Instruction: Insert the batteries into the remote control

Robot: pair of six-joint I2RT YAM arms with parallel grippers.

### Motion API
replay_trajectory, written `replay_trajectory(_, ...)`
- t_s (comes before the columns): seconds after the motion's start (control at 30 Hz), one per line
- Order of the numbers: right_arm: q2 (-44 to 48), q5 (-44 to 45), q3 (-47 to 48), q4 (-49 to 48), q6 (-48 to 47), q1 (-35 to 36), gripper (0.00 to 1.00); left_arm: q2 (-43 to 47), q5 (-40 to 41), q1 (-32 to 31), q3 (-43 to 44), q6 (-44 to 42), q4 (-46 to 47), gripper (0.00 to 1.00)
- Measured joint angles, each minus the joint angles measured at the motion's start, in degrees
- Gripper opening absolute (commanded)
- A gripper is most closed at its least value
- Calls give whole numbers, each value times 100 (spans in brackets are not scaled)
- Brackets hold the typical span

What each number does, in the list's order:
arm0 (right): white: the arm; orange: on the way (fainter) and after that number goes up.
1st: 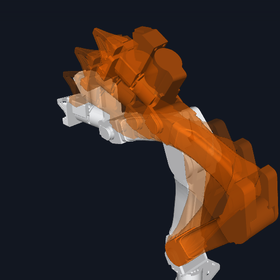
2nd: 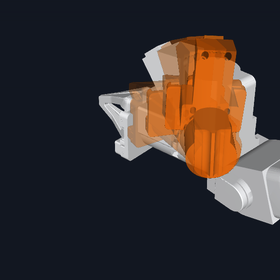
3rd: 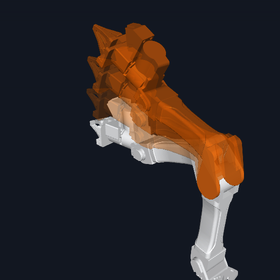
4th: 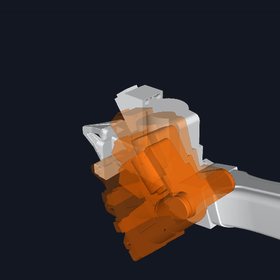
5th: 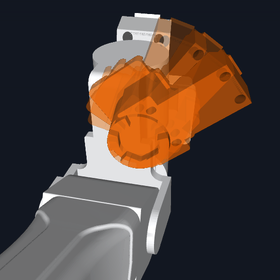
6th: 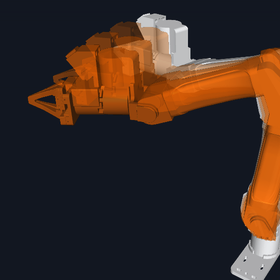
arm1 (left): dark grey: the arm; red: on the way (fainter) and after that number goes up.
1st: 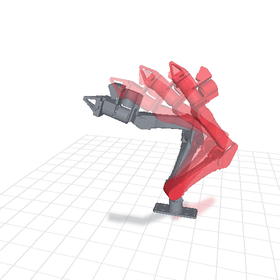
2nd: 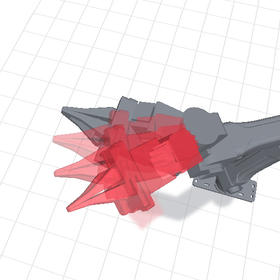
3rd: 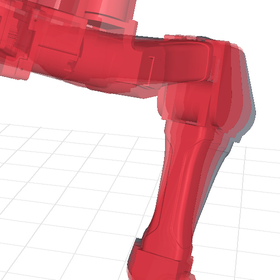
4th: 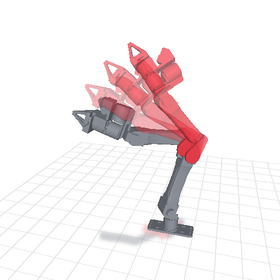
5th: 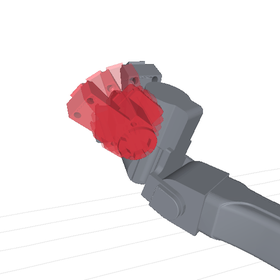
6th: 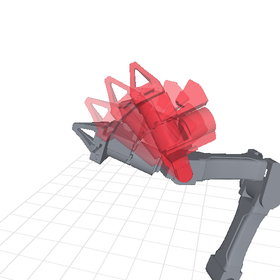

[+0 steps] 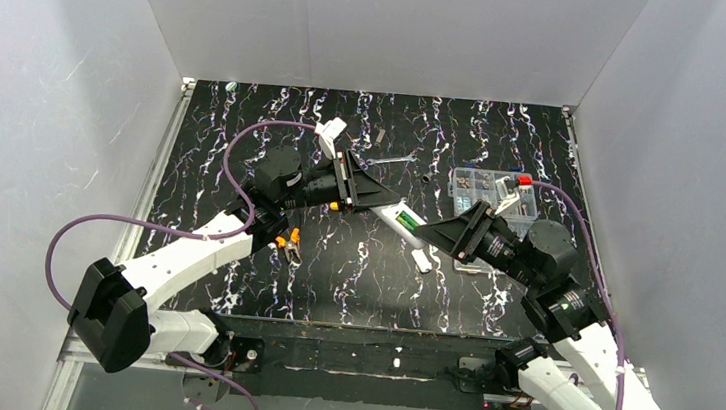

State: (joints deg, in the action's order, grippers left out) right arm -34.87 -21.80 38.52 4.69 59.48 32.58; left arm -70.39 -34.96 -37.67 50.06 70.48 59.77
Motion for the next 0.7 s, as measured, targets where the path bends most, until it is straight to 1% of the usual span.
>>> replay_trajectory(0.03, 0, -7, 0, -15, 2, 0, 50, 0, 0, 0, 0, -2, -2, 0)
replay_trajectory(0.17, -4, -50, -2, -39, 15, 0, 39, 0, 0, 0, 0, -7, -11, 0)
replay_trajectory(0.23, -17, -72, -2, -52, 15, 0, 36, 0, -11, 0, 0, -2, -9, 0)
replay_trajectory(0.57, -166, -151, 37, -50, -109, 0, 32, 0, -13, 17, 0, -61, -20, 0)
replay_trajectory(0.7, -291, -175, 153, 57, -264, 0, 32, 0, -11, 46, 0, -92, -31, 0)
